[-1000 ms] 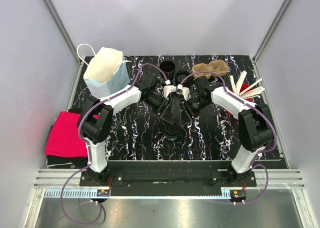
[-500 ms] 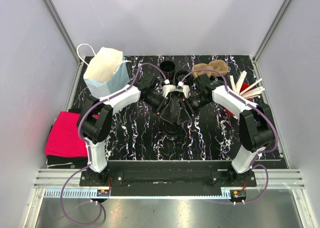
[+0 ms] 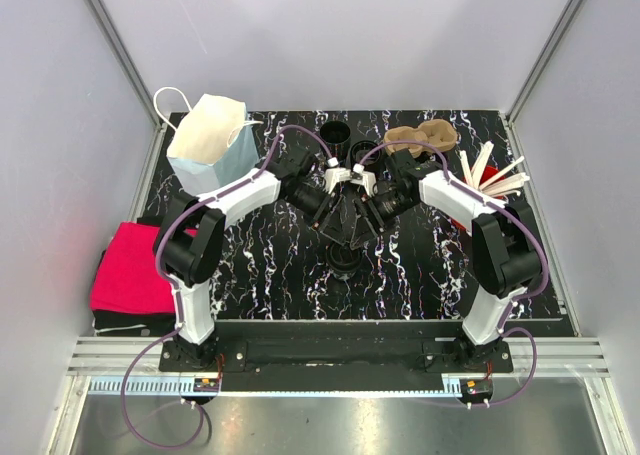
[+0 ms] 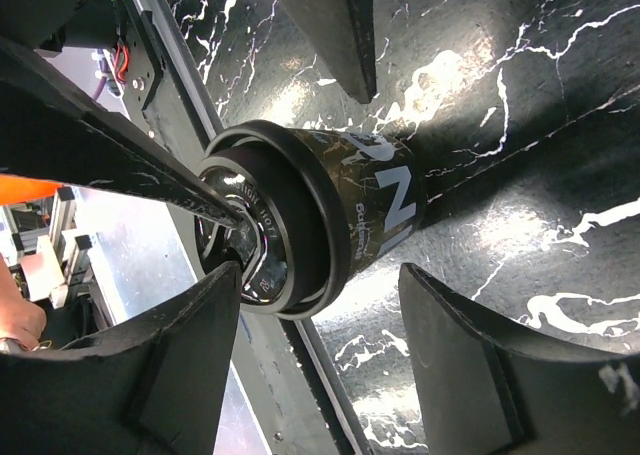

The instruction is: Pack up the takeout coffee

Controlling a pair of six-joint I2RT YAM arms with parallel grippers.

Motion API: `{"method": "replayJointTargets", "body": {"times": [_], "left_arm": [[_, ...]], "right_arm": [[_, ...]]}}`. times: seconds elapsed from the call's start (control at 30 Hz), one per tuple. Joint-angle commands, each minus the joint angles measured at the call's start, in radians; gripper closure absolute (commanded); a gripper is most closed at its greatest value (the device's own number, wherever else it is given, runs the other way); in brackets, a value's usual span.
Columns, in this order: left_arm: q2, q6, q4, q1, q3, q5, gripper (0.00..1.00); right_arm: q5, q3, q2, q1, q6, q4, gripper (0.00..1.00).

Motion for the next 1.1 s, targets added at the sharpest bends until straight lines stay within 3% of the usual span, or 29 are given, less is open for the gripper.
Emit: {"method": "replayJointTargets", "body": {"times": [0.0, 0.5, 1.07], "left_arm": [[-0.057, 0.013, 0.027, 0.0, 0.02, 0.017, 0.32], [-0.142, 0.108, -0.04, 0.095, -0.046, 0.015, 0.31], [-0.099, 0.151, -0.059, 0.089, -0.167, 0.049, 0.32]], "right_arm": [[-0.034, 0.018, 0.005, 0.022, 0.016, 0.034, 0.3], [-0.014, -0.008, 0.025, 0.043, 0.021, 0.052, 0.52], [-0.004, -0.025, 0.025, 0.043, 0.018, 0.058, 0.59]]}}
